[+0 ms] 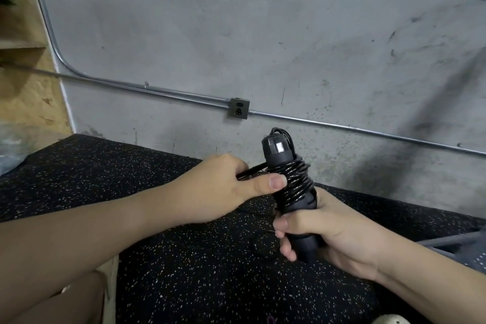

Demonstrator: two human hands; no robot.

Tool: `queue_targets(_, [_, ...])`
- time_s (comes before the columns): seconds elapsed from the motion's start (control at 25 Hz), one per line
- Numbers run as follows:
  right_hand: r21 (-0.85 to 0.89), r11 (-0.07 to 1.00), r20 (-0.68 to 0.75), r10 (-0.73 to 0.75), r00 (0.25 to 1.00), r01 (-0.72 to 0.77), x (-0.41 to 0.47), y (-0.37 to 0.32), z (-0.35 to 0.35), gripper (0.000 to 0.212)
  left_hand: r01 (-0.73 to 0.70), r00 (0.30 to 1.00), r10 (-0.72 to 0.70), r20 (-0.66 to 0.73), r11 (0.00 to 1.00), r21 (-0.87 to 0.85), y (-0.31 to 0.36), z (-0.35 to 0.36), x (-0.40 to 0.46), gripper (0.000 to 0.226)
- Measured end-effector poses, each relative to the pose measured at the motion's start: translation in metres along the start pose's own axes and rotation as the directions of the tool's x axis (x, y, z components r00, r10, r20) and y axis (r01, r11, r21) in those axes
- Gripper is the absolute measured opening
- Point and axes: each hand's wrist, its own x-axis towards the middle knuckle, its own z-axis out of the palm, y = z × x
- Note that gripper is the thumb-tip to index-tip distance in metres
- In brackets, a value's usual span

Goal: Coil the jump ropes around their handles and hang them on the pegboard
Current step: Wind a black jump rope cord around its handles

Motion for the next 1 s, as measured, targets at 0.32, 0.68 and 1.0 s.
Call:
queue_targets(0.32, [-0.203,0.978,-0.201,-0.081,0.976,0.039,0.008,0.006,-0.018,0.028,-0.03,0.999,0.033,0.038,0.998,-0.064,0.001,0.007,0.001,0.069])
queue_targets(0.68, [-0.217,0.97,-0.266,-0.169,0.949,0.112,0.021,0.014,-0.016,0.035,-0.116,0.992,0.121,0.029,0.985,-0.13,0.01,0.009,0.011,0.046])
queue_targets(1.0, [-0.07,0.996,0.158,-0.042,0.986,0.054,0.003,-0.004,-0.026,0.025,-0.189,0.971,0.229,0.074,0.916,-0.354,0.014,-0.004,0.005,0.036])
